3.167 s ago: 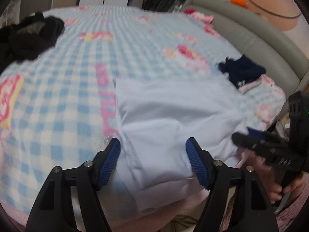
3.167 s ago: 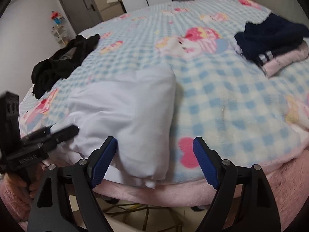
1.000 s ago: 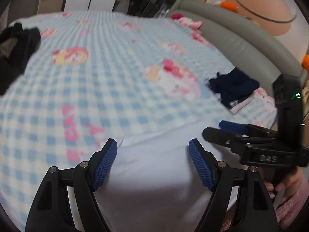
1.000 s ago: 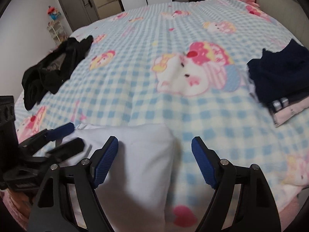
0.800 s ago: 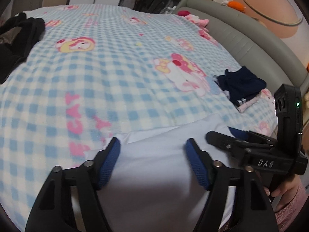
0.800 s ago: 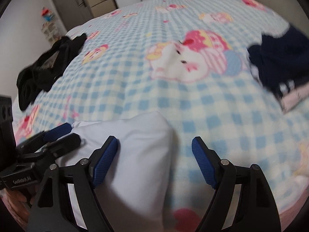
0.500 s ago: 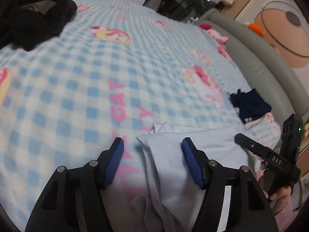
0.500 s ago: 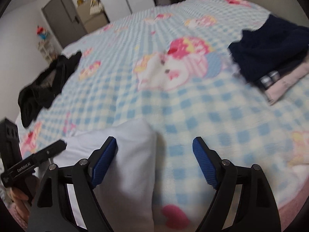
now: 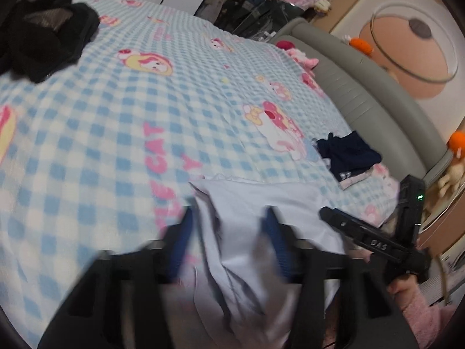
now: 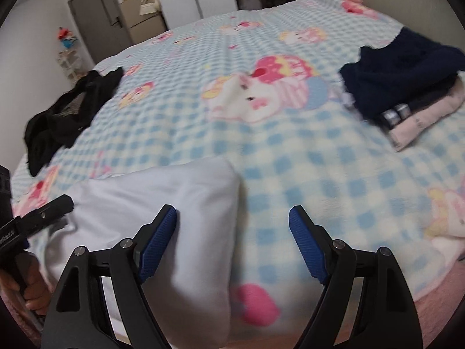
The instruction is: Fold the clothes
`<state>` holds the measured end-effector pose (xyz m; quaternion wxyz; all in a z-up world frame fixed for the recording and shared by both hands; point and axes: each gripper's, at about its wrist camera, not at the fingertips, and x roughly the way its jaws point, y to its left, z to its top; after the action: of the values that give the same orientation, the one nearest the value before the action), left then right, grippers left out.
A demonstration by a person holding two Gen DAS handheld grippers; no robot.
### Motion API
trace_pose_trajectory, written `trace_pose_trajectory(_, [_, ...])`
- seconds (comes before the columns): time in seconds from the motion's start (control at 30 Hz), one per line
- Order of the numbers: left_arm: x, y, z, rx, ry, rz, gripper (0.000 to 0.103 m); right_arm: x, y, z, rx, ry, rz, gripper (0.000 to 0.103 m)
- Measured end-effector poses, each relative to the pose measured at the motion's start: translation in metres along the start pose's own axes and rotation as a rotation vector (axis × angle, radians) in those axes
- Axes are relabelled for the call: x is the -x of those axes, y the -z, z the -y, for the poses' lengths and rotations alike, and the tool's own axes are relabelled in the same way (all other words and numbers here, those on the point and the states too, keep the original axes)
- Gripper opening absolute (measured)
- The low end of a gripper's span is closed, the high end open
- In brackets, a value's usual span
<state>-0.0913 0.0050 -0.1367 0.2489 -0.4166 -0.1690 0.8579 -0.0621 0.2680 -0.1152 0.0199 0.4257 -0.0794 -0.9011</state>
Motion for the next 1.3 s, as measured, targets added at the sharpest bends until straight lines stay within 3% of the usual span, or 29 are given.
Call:
trace_pose_trajectory(0.1, [-0.013,-0.015,0.010,-0.065,-0.020,-0.021,0.018,0.002,0.002,0.000,0.024,0.064,0.021,0.079])
trace_pose_trajectory(0.2, [-0.019,-0.027,0.019,-0.121,-0.028,-0.013,0.017,0.005,0.007,0.000,0.040,0.114,0.037,0.078])
trace_pose_trajectory(0.27, [-0.030,-0.026,0.015,-0.113,-0.055,-0.063,0.020,0.006,0.006,0.003,0.023,0.111,0.040,0.079])
trace_pose_trajectory(0.33, [-0.036,-0.023,0.006,-0.075,-0.068,-0.102,0.028,0.008,0.005,0.011,-0.036,0.040,0.038,0.079])
trace_pose_trajectory(0.37, [-0.032,-0.019,-0.003,-0.030,-0.050,-0.098,0.046,0.010,0.004,0.015,-0.065,0.004,0.037,0.079])
trace_pose_trajectory(0.4, [-0.028,-0.015,-0.011,0.014,-0.031,-0.094,0.056,0.010,0.002,0.016,-0.086,-0.034,0.034,0.079])
trace_pose_trajectory(0.53, [0.001,-0.007,-0.031,0.146,0.078,-0.082,0.062,0.012,-0.002,0.018,-0.141,-0.213,0.012,0.079])
trace_pose_trajectory(0.63, [0.015,0.003,-0.033,0.190,0.152,-0.084,0.068,0.004,0.001,0.007,-0.112,-0.260,-0.036,0.081])
trace_pose_trajectory(0.77, [-0.001,0.018,-0.022,0.135,0.113,-0.139,0.070,-0.020,0.009,0.001,-0.122,-0.297,-0.127,0.085])
trace_pose_trajectory(0.87, [-0.010,0.023,-0.018,0.120,0.120,-0.153,0.080,-0.024,0.011,0.008,-0.157,-0.357,-0.139,0.085])
trace_pose_trajectory(0.93, [-0.014,0.023,-0.015,0.099,0.099,-0.154,0.081,-0.026,0.012,0.009,-0.154,-0.408,-0.154,0.087])
trace_pose_trajectory(1.13, [-0.020,0.023,-0.007,0.093,0.075,-0.138,0.081,-0.041,0.015,-0.002,-0.135,-0.448,-0.173,0.097])
trace_pose_trajectory(1.17, [-0.020,0.023,-0.006,0.096,0.079,-0.139,0.081,-0.041,0.013,-0.005,-0.130,-0.440,-0.172,0.096])
trace_pose_trajectory(1.23, [-0.020,0.021,-0.001,0.098,0.091,-0.140,0.081,-0.035,0.009,-0.012,-0.111,-0.432,-0.157,0.078])
trace_pose_trajectory(1.3, [-0.020,0.020,0.006,0.089,0.104,-0.134,0.081,-0.015,0.007,-0.018,-0.061,-0.424,-0.108,0.070])
